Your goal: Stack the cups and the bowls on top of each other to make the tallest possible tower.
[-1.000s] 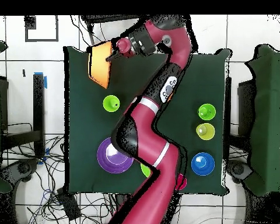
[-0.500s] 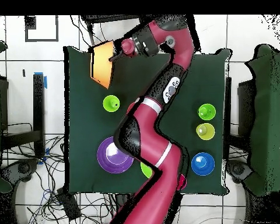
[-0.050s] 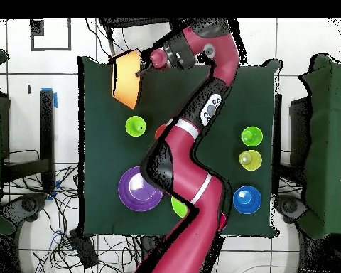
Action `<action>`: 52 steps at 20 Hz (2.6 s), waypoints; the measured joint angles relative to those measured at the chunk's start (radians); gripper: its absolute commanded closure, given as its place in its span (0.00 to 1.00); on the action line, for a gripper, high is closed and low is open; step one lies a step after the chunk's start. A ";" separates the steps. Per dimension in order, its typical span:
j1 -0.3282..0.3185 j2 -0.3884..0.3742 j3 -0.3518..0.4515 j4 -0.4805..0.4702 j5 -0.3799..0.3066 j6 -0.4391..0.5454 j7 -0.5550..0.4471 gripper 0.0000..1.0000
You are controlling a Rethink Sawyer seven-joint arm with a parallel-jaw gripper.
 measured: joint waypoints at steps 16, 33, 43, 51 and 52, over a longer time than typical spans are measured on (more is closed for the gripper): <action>-0.034 -0.028 -0.001 0.000 -0.068 -0.064 -0.020 1.00; -0.047 -0.059 -0.003 0.004 -0.071 -0.254 -0.020 1.00; -0.047 -0.068 -0.003 0.008 -0.072 -0.372 -0.020 1.00; -0.047 -0.065 -0.004 0.010 -0.074 -0.466 -0.020 0.00; -0.047 -0.064 -0.004 0.010 -0.075 -0.477 -0.020 0.00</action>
